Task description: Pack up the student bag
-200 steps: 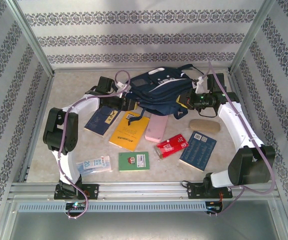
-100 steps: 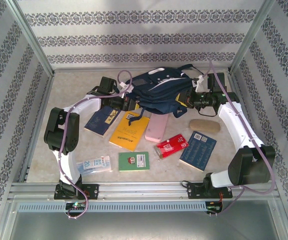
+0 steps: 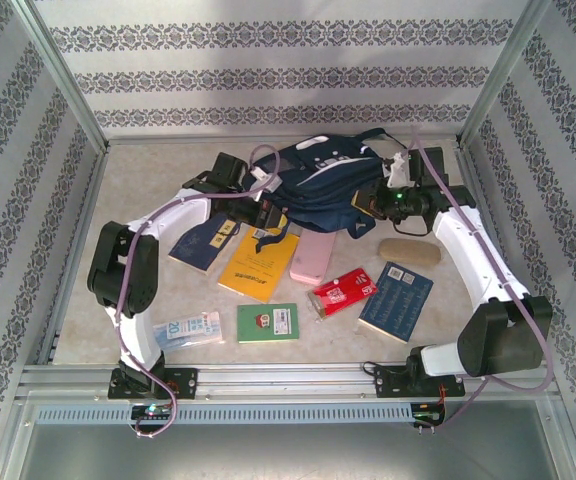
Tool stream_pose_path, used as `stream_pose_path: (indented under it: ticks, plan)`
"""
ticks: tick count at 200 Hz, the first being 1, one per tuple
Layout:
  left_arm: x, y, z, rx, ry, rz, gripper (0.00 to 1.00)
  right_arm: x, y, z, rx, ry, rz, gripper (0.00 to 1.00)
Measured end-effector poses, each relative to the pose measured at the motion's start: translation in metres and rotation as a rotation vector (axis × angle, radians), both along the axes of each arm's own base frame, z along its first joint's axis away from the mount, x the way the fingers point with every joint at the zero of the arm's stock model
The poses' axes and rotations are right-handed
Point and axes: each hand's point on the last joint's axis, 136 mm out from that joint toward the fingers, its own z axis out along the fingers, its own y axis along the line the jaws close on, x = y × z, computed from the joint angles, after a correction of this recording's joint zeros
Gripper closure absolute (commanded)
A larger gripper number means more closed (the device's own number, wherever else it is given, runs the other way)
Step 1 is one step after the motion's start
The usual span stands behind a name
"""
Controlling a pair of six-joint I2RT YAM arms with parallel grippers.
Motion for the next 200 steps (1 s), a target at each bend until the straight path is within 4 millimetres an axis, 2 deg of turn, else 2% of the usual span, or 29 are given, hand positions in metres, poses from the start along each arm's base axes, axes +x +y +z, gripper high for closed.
stream_pose_path:
  ticks: [61, 105, 157, 185, 192, 200]
  plan:
    - [-0.026, -0.017, 0.01, 0.035, 0.006, -0.066, 0.93, -0.004, 0.004, -0.01, -0.06, 0.007, 0.001, 1.0]
    - [-0.058, -0.048, 0.018, 0.044, -0.001, -0.154, 0.92, -0.012, 0.012, -0.022, -0.099, 0.014, 0.01, 1.0]
    - [-0.079, -0.069, 0.02, 0.052, 0.048, -0.174, 0.96, -0.026, 0.023, -0.035, -0.174, -0.031, -0.012, 1.0]
    - [-0.084, -0.072, 0.019, 0.058, 0.061, -0.176, 1.0, -0.04, 0.029, -0.047, -0.19, -0.028, -0.021, 0.55]
    - [-0.084, -0.073, 0.019, 0.058, 0.06, -0.178, 1.0, -0.042, 0.03, -0.047, -0.196, -0.029, -0.015, 0.48]
    - [-0.085, -0.073, 0.02, 0.057, 0.057, -0.182, 1.0, -0.045, 0.031, -0.044, -0.201, -0.04, -0.004, 0.46]
